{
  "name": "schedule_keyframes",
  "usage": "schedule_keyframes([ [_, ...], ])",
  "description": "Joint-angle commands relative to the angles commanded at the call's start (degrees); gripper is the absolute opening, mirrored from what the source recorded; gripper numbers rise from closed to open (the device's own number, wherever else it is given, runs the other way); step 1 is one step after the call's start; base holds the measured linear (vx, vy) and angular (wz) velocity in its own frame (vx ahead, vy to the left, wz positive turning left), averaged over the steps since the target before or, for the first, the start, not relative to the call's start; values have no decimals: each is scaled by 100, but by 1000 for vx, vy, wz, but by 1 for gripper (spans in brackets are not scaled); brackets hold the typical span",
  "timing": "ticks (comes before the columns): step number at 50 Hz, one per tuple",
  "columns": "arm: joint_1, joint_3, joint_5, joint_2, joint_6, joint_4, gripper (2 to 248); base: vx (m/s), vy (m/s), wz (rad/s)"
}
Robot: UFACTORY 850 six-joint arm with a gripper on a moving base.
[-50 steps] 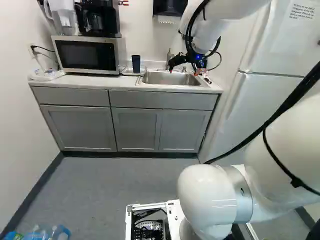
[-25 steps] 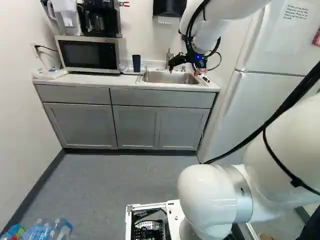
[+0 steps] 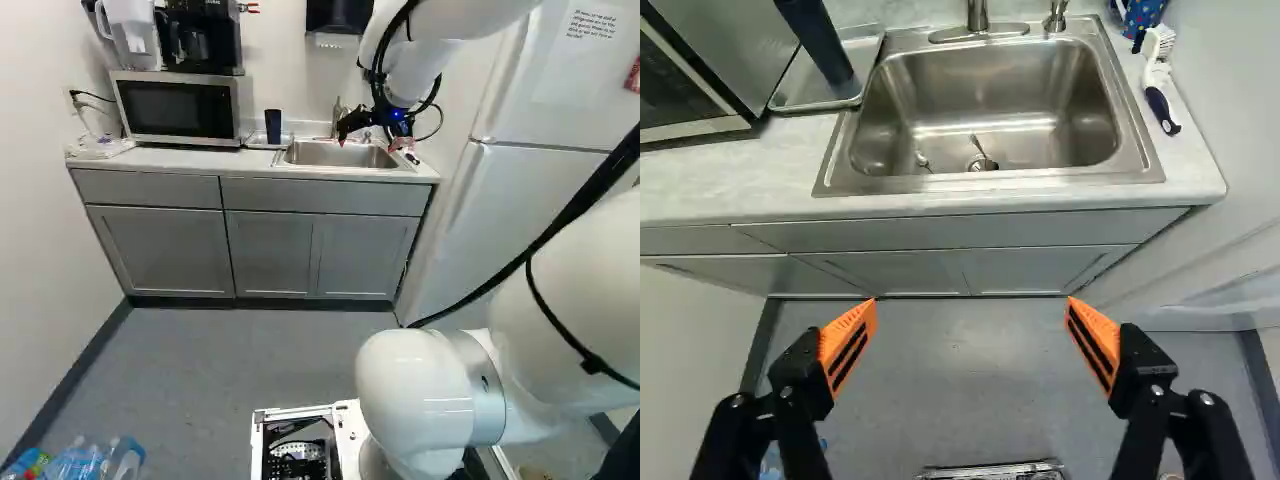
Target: Rinse the cup and place it in the tray
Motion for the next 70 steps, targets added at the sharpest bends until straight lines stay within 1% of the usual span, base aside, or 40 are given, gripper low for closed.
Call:
schedule_keyframes([
  [18,4,29,45,1,4,-6,247,0,0,0],
  [35,22,175,266,7,23,-34,247,0,0,0],
  [53,58,463,701,19,61,-90,247,0,0,0],
  [70,107,861,1304,35,113,-167,247,0,0,0],
])
